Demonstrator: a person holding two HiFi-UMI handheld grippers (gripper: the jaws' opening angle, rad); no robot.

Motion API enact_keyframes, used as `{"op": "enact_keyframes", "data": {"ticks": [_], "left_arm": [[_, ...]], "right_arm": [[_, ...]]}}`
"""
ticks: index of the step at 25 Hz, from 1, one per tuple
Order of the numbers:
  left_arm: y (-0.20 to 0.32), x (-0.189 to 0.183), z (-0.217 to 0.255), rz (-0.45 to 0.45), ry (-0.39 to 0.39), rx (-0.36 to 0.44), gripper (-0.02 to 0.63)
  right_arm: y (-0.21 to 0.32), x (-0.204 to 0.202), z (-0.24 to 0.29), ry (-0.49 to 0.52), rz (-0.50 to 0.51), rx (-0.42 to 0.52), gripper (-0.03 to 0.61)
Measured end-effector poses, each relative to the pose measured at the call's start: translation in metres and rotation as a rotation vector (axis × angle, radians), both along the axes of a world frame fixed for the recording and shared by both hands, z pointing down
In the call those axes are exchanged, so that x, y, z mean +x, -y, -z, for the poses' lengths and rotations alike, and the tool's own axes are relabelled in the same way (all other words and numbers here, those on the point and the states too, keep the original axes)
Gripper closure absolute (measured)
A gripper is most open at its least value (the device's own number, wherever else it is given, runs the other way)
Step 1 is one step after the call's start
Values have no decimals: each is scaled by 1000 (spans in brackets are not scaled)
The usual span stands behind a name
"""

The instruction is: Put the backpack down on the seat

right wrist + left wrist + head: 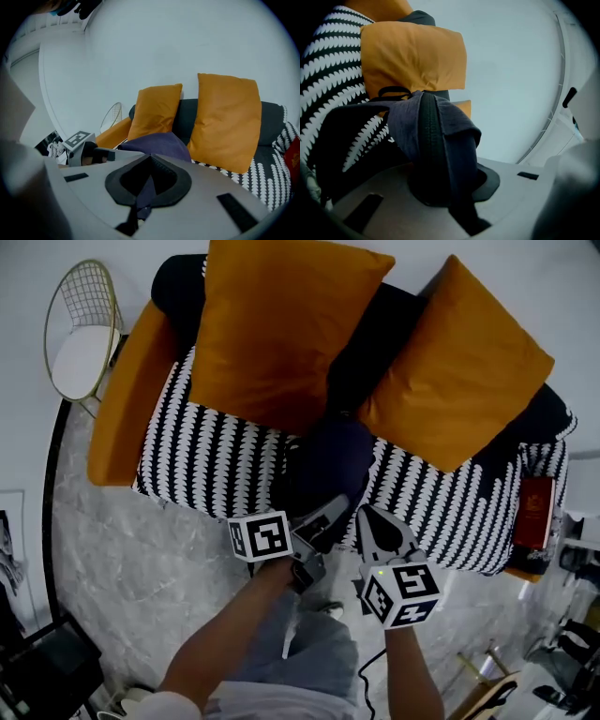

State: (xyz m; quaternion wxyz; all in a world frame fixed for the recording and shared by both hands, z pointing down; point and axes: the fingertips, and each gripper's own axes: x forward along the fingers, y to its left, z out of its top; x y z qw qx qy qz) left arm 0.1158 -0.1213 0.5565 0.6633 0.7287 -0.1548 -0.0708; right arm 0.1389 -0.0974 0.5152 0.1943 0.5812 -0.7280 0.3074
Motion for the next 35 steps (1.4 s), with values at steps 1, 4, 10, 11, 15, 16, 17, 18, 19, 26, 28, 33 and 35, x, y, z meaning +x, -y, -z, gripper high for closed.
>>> {"op": "enact_keyframes", "data": {"ticks": [1,4,10,11,15,16,17,18,19,26,28,33,35], "left_arm": [[2,-4,-1,-1,8,8,568],[6,-13,-6,3,13,15,568],[16,-39,-18,24,19,19,568],[17,-44,-20,29,21,21,568],[19,-48,-30,40,45,41,568],[18,-48,-31,38,51,48,568],[17,-49,-32,35,55,54,568],[15,-50,-33,34,58,57,568],[14,-51,-35,36,61,58,568],[20,-80,-52,72,96,73,568],[23,-89,-56,76,104,86,568],[33,-107,-62,64,66,103,568],[37,-116,-70,57,65,108,568]], "right_arm": [[3,-5,-2,-1,12,-6,577],[10,-16,-8,-3,39,-21,577],[23,-37,-17,-3,87,-32,577],[24,-41,-18,0,92,-33,577],[24,-42,-24,12,116,-27,577],[24,-42,-24,15,122,-25,577],[23,-43,-24,17,128,-23,577],[22,-44,-24,18,136,-24,577],[22,-46,-25,18,148,-26,577],[30,-80,-38,18,227,-44,577],[32,-92,-41,21,248,-47,577],[37,-117,-53,27,300,-65,577],[41,-127,-60,27,320,-74,577]]}}
